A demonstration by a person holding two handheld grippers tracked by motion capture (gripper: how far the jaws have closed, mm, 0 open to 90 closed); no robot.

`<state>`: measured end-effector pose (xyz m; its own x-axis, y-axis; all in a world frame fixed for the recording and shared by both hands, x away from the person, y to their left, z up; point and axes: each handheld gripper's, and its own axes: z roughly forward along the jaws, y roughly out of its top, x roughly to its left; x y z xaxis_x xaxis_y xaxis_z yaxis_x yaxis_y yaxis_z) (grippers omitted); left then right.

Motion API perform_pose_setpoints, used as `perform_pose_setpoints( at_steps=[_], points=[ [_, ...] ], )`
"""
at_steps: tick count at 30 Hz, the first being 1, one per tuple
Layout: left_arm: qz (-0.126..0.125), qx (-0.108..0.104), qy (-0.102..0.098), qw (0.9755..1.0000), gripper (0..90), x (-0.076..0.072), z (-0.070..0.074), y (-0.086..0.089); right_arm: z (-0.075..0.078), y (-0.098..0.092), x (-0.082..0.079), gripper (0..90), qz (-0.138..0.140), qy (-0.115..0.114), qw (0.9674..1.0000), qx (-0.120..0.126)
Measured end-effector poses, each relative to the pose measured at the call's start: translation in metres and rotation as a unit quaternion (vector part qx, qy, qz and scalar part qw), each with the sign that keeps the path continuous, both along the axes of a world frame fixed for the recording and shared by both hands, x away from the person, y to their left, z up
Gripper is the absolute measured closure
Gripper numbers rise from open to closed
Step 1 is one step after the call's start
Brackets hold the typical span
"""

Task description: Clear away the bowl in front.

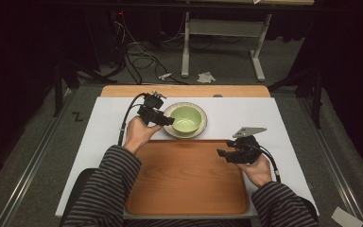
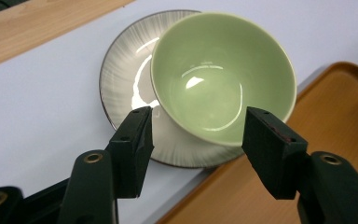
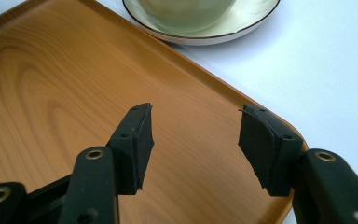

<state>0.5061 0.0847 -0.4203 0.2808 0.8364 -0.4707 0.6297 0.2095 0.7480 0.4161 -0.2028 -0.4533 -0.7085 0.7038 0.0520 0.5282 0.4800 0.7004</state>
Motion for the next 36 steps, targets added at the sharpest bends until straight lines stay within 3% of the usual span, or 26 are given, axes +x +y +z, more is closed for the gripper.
perform_pose_setpoints(
  at_steps=[10,13,17,28,36],
  points=[
    [0.008,0.016,0.024,0.9996,46.6,0.028,-0.008,-0.015,0.001,-0.001,0.001,46.7,0.000,0.002,1.0000,0.005],
    [0.015,0.041,0.031,0.9986,46.8,0.039,-0.013,-0.022,-0.001,-0.001,0.002,47.0,0.003,0.004,1.0000,0.003],
    [0.022,0.057,0.039,0.9974,47.5,0.049,-0.019,-0.027,0.000,0.000,0.000,47.1,0.001,0.006,1.0000,0.000],
    [0.040,0.056,0.076,0.9948,59.8,0.067,-0.037,-0.026,0.000,0.002,-0.001,50.4,0.007,0.003,1.0000,-0.001],
    [0.046,0.042,0.101,0.9930,70.4,0.075,-0.045,-0.025,0.000,0.001,0.000,51.5,0.006,-0.003,1.0000,0.004]
  ],
)
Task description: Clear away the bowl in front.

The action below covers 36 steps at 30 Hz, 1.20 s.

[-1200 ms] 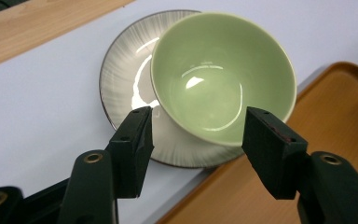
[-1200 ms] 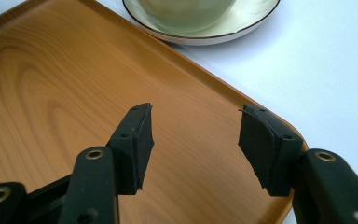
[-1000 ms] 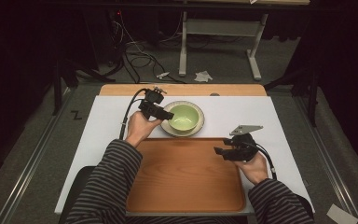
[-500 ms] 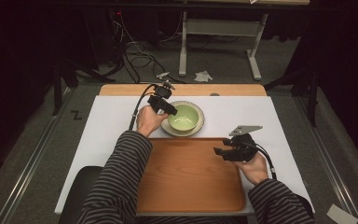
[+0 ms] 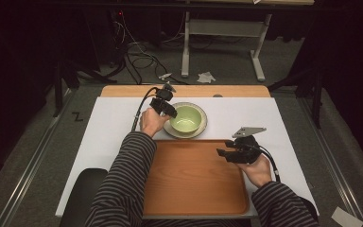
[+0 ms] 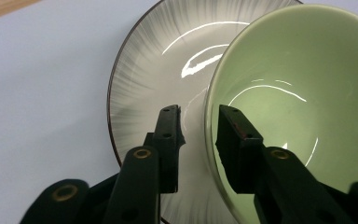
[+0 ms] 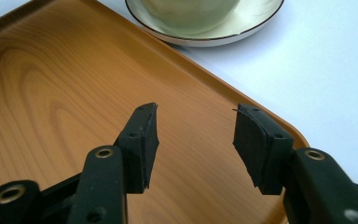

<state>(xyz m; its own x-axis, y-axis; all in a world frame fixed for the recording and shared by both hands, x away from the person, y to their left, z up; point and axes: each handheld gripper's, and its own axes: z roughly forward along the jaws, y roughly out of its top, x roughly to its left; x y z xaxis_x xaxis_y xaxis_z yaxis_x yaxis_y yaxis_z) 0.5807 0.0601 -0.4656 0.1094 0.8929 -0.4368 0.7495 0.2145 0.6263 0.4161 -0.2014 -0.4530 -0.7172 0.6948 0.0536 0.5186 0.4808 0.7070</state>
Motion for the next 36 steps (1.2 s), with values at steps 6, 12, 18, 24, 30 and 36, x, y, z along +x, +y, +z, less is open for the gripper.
perform_pose_setpoints(
  at_steps=[6,12,18,24,30,36],
  points=[
    [0.001,0.004,0.010,0.9999,75.2,0.001,-0.005,-0.003,-0.001,0.002,0.000,51.0,0.003,0.005,1.0000,-0.007],
    [0.000,0.001,0.014,0.9999,82.8,0.002,-0.006,-0.005,-0.001,0.002,0.000,50.3,0.004,0.004,1.0000,-0.006],
    [0.004,-0.003,0.018,0.9998,84.6,0.004,-0.007,-0.005,-0.001,0.000,0.001,49.6,-0.003,0.003,1.0000,-0.005],
    [0.002,-0.022,0.004,0.9998,84.9,0.003,-0.004,-0.006,-0.001,0.002,0.000,49.4,0.001,0.000,1.0000,-0.009],
    [-0.004,-0.026,-0.001,0.9997,84.8,0.001,-0.001,-0.005,-0.001,0.001,0.001,49.5,-0.004,-0.001,1.0000,-0.009],
    [-0.005,-0.029,-0.008,0.9995,84.6,0.000,0.004,-0.001,-0.002,0.003,0.000,49.9,-0.001,-0.001,0.9999,-0.013]
  ],
)
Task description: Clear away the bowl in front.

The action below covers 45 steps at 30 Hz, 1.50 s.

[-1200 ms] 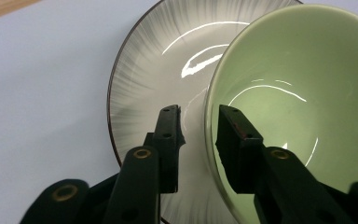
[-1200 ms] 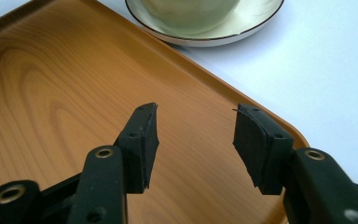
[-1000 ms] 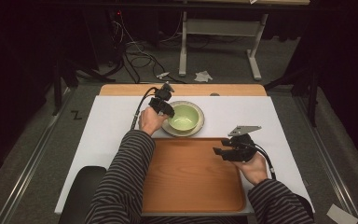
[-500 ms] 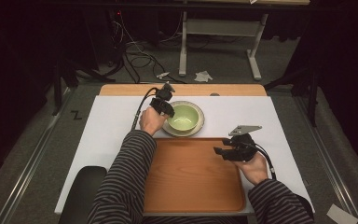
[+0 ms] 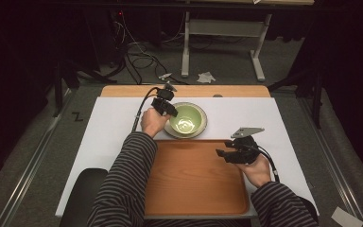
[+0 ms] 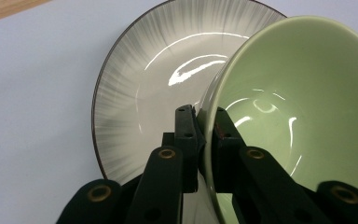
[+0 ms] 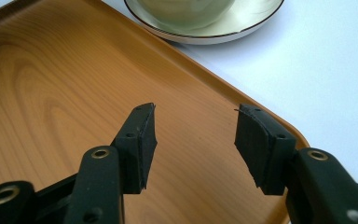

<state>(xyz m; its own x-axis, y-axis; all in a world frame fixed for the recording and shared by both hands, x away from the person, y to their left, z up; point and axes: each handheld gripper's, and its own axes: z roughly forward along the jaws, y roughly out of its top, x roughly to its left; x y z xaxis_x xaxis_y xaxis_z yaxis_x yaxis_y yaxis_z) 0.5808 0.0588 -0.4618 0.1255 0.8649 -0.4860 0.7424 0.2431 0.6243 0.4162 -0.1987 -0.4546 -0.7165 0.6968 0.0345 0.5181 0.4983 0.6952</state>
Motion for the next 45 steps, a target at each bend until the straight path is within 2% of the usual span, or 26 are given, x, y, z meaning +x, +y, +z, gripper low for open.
perform_pose_setpoints(
  at_steps=[9,11,16,22,27,33,38,45],
  points=[
    [-0.007,-0.013,-0.007,0.9999,84.5,-0.004,0.010,0.001,0.000,0.000,0.000,52.7,0.004,0.001,1.0000,0.004],
    [-0.011,-0.015,-0.009,0.9998,84.6,-0.007,0.013,0.002,0.001,0.000,0.000,53.2,0.003,0.004,0.9999,0.012],
    [-0.018,-0.011,-0.012,0.9997,84.5,-0.011,0.018,0.003,0.001,0.000,0.000,53.2,0.006,0.001,0.9999,0.011],
    [-0.024,-0.019,-0.016,0.9994,84.5,-0.016,0.027,0.007,0.000,0.000,0.000,53.0,0.009,0.003,0.9999,0.005],
    [-0.032,-0.017,-0.016,0.9992,84.5,-0.026,0.035,0.006,0.002,0.000,-0.002,52.7,0.008,0.000,0.9999,0.008],
    [-0.037,-0.027,-0.023,0.9987,84.5,-0.034,0.046,0.006,0.002,0.000,-0.003,52.7,0.010,-0.003,0.9999,0.011],
    [-0.044,-0.025,-0.026,0.9984,84.4,-0.040,0.050,0.008,0.002,0.000,-0.002,52.3,0.010,-0.002,0.9999,0.009],
    [-0.046,-0.035,-0.030,0.9979,84.5,-0.050,0.056,0.015,0.002,0.001,-0.003,50.5,0.006,0.000,1.0000,0.005]
  ],
)
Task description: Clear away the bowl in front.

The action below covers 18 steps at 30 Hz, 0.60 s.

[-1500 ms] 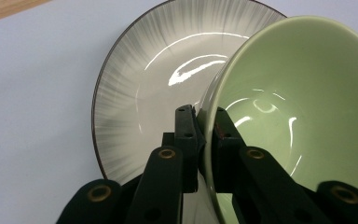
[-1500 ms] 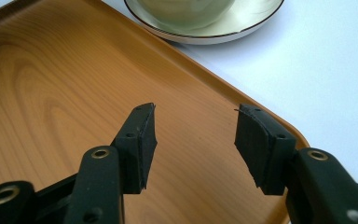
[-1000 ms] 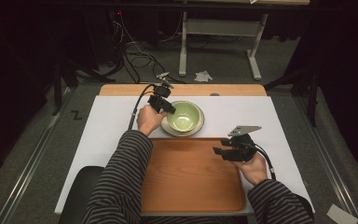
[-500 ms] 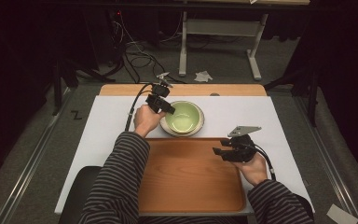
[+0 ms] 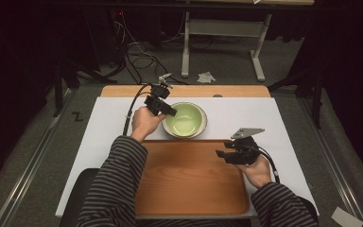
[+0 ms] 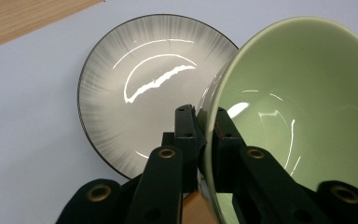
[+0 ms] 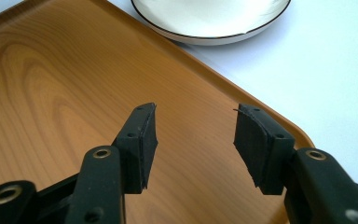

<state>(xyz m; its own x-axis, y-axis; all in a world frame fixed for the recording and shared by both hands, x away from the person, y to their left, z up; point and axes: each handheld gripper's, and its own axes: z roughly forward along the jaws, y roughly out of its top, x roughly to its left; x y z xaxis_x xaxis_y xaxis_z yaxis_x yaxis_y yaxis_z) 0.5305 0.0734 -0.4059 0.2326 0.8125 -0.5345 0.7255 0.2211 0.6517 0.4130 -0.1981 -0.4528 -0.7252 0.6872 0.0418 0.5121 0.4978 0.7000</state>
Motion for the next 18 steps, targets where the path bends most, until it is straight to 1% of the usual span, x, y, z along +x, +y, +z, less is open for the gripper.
perform_pose_setpoints(
  at_steps=[2,3,4,5,6,7,10,11,14,16,17,18],
  points=[
    [-0.003,-0.001,0.000,1.0000,84.5,-0.006,0.002,0.004,0.000,0.001,0.000,50.5,0.002,0.000,1.0000,-0.004],
    [-0.003,-0.001,0.000,1.0000,84.5,-0.006,0.002,0.004,0.000,0.001,0.000,50.5,0.002,0.000,1.0000,-0.004],
    [-0.003,0.000,0.000,1.0000,84.5,-0.009,0.002,0.006,-0.001,0.001,0.001,50.5,0.004,-0.001,1.0000,-0.004],
    [-0.003,0.000,0.000,1.0000,84.5,-0.009,0.002,0.006,-0.001,0.001,0.001,50.5,0.004,-0.001,1.0000,-0.004],
    [-0.004,0.002,-0.001,1.0000,84.4,-0.013,0.002,0.008,-0.001,0.001,0.001,50.5,0.001,0.004,1.0000,-0.004],
    [-0.004,0.002,-0.001,1.0000,84.4,-0.013,0.002,0.008,-0.001,0.001,0.001,50.5,0.001,0.004,1.0000,-0.004],
    [-0.003,-0.007,0.000,1.0000,84.4,-0.019,0.002,0.011,-0.001,0.002,0.000,50.3,0.004,0.001,1.0000,-0.008],
    [-0.003,-0.007,0.000,1.0000,84.4,-0.019,0.002,0.011,-0.001,0.002,0.000,50.3,0.004,0.001,1.0000,-0.008],
    [-0.011,-0.011,-0.003,0.9999,84.4,-0.028,0.005,0.012,-0.002,0.002,0.001,49.6,0.004,-0.001,0.9999,-0.009],
    [-0.016,-0.015,-0.006,0.9997,84.4,-0.032,0.007,0.012,-0.002,0.001,0.001,49.5,0.001,0.002,1.0000,-0.008],
    [-0.016,-0.015,-0.006,0.9997,84.4,-0.032,0.007,0.012,-0.001,0.001,0.001,49.5,-0.003,0.003,1.0000,-0.007],
    [-0.021,-0.019,-0.007,0.9996,84.4,-0.037,0.008,0.012,-0.001,0.001,0.000,49.5,-0.004,0.003,1.0000,-0.005]
  ],
)
